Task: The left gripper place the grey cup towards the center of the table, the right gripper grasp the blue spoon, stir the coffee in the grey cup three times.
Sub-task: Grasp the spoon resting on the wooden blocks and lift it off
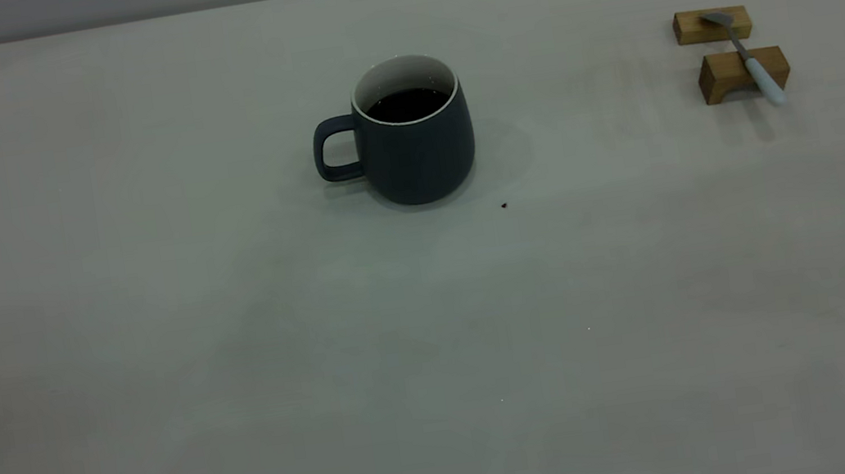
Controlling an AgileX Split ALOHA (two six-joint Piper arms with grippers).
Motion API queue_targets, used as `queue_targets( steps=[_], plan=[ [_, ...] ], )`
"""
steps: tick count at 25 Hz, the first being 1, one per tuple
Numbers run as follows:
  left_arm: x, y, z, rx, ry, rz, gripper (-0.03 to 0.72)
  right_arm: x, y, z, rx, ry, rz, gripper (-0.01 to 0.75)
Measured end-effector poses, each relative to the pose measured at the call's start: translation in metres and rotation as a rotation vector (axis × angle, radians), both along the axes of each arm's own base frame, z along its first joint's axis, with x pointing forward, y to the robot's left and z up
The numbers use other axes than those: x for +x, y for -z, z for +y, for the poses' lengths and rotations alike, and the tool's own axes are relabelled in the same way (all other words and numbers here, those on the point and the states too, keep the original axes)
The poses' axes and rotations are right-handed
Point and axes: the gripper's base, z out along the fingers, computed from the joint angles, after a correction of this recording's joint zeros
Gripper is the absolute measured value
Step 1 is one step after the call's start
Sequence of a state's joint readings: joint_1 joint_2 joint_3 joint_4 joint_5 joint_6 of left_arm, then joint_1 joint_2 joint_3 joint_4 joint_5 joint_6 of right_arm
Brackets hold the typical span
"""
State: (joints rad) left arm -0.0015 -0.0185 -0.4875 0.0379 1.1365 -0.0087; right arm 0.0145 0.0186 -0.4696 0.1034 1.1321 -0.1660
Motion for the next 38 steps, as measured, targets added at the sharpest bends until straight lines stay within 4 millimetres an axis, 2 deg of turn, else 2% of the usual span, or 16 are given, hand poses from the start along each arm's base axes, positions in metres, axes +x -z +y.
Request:
queue_targets(
  steps=[19,22,24,26,29,33,38],
  plan=[
    [0.0,0.0,0.0,0.0,0.0,0.0,0.592,0.0,0.0,0.0,0.0,0.0,0.0,0.241],
    [0.0,0.0,0.0,0.0,0.0,0.0,0.592,0.001,-0.008,0.0,0.016,0.016,0.001,0.264],
    [0.0,0.0,0.0,0.0,0.0,0.0,0.592,0.009,-0.017,-0.001,0.025,0.037,0.038,0.306],
    [0.0,0.0,0.0,0.0,0.0,0.0,0.592,0.023,-0.027,-0.002,0.026,0.053,0.085,0.364],
    [0.0,0.0,0.0,0.0,0.0,0.0,0.592,0.056,-0.039,-0.002,0.035,0.064,0.153,0.475],
    [0.0,0.0,0.0,0.0,0.0,0.0,0.592,0.112,-0.043,0.0,0.05,0.072,0.245,0.606],
    [0.0,0.0,0.0,0.0,0.0,0.0,0.592,0.182,-0.028,0.001,0.054,0.084,0.392,0.65]
  ],
)
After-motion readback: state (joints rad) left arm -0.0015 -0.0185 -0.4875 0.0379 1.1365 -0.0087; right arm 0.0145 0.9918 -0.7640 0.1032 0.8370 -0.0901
